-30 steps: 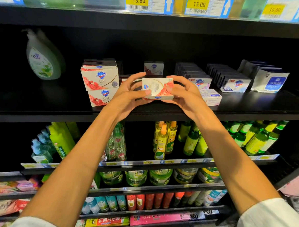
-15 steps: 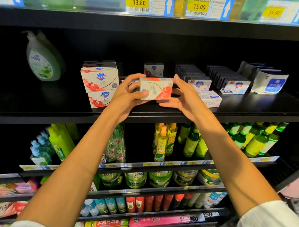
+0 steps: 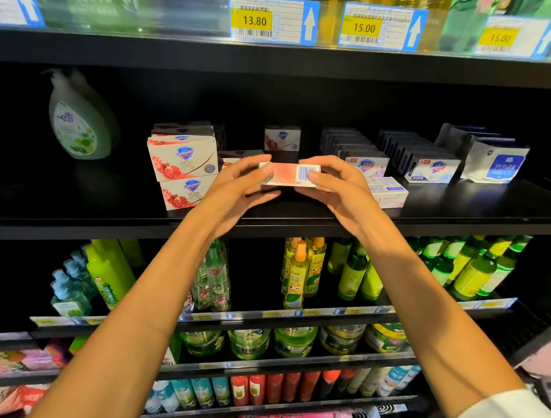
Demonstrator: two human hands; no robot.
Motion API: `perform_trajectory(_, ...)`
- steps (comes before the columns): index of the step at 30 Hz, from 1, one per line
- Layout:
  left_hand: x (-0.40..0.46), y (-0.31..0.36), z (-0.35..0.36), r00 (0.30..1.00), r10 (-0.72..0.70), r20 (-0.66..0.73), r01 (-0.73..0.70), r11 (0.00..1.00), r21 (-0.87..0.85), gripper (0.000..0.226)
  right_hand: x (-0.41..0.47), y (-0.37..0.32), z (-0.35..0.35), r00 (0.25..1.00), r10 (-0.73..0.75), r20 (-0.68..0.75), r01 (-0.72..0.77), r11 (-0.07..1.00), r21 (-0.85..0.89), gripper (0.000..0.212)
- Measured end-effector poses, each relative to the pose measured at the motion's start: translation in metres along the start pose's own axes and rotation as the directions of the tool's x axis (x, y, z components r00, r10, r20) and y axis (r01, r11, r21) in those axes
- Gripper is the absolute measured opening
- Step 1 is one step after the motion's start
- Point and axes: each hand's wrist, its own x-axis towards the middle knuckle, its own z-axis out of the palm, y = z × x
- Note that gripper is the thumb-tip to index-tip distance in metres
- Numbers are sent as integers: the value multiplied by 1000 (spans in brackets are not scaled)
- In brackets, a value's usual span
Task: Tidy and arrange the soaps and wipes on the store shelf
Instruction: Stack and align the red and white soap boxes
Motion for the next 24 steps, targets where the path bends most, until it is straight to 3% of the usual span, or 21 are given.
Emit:
perform_trajectory(9,-4,2,-1,1000,13,-14,-13,999,48,53,-1,-2,0,1000,-5,13,5,1000,3,37)
perform_trajectory(17,-5,-2,-3,994,101,38,-105,989,101,47,2,-5,4,991,135,-13,-134,988,81,46)
perform_trajectory(24,-7,-1,-4,993,101,66,-106,991,76,54,0,-3,4,995,102,11,-102,994,25,53)
